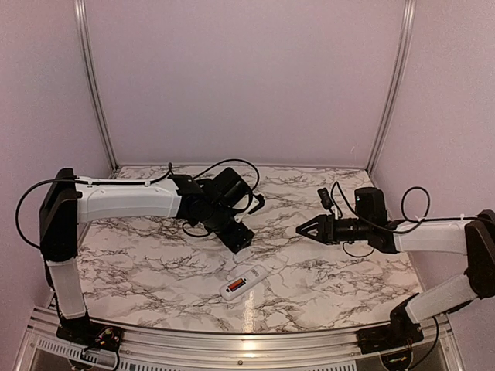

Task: Load the batteries into the remote control
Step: Place the remote control without the battery cover at the center of the board, then pick up the battery cover from the center of the board.

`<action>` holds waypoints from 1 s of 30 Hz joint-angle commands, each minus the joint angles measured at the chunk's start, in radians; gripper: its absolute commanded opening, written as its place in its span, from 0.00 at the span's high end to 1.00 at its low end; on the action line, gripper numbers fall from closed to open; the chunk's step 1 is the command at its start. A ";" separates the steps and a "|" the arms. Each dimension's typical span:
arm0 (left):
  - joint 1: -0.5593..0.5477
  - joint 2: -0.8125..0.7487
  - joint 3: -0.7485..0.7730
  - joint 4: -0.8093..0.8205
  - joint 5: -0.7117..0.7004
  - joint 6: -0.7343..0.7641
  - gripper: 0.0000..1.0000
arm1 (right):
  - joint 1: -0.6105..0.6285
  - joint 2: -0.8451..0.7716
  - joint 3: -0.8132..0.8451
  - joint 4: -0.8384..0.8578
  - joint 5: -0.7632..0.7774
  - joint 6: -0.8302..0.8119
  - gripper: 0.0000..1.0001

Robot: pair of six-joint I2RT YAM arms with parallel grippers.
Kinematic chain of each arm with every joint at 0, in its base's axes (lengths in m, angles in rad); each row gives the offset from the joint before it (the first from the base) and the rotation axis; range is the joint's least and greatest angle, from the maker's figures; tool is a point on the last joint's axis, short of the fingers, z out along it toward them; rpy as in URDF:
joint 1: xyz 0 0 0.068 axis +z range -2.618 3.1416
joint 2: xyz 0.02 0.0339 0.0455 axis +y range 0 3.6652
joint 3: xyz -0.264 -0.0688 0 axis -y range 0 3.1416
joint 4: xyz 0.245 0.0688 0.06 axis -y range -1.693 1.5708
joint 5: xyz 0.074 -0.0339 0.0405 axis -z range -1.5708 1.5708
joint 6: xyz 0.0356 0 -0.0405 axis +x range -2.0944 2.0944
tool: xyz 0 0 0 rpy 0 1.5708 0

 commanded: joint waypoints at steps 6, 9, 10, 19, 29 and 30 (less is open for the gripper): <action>-0.005 0.244 0.192 -0.081 -0.035 0.050 0.30 | -0.007 -0.059 0.004 -0.036 0.023 -0.035 0.45; -0.006 0.295 0.229 -0.082 -0.036 0.046 0.31 | -0.007 -0.065 0.002 -0.041 0.023 -0.039 0.46; -0.005 0.310 0.239 -0.083 -0.040 0.044 0.32 | -0.007 -0.066 0.002 -0.042 0.023 -0.041 0.47; 0.005 0.383 0.258 -0.081 -0.035 0.033 0.35 | -0.007 -0.061 -0.009 -0.026 0.011 -0.038 0.50; 0.033 0.400 0.256 -0.083 0.036 0.025 0.56 | -0.007 -0.058 -0.003 -0.026 0.007 -0.040 0.54; 0.036 0.399 0.256 -0.083 0.040 0.025 0.59 | -0.007 -0.058 -0.003 -0.025 0.005 -0.040 0.54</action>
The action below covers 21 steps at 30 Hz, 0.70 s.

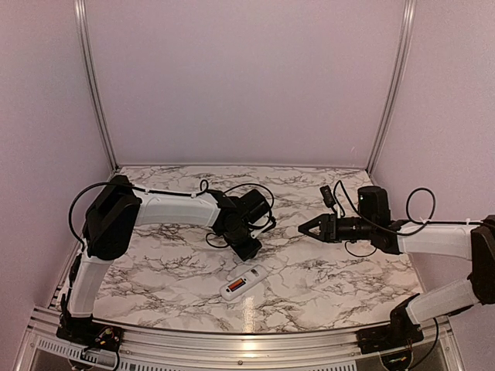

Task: Load the batteries into the remote control
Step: Pick up the battery cover from the center of the board.

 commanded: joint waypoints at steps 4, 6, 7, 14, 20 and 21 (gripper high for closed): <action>0.026 0.024 0.006 -0.020 0.040 -0.004 0.65 | -0.007 0.008 -0.001 0.012 -0.016 -0.003 0.56; 0.026 0.015 0.009 -0.017 0.040 -0.004 0.67 | -0.007 0.015 -0.001 0.020 -0.021 0.001 0.57; 0.025 0.008 0.007 -0.013 0.038 -0.004 0.68 | -0.007 0.017 0.001 0.023 -0.025 0.001 0.57; 0.033 -0.054 -0.024 0.030 0.041 -0.014 0.73 | -0.007 0.035 0.001 0.035 -0.038 0.006 0.57; 0.040 -0.113 -0.067 0.076 0.043 -0.013 0.76 | -0.005 0.044 0.000 0.044 -0.044 0.009 0.59; 0.041 -0.122 -0.074 0.083 0.046 -0.041 0.76 | -0.003 0.045 -0.001 0.046 -0.044 0.009 0.59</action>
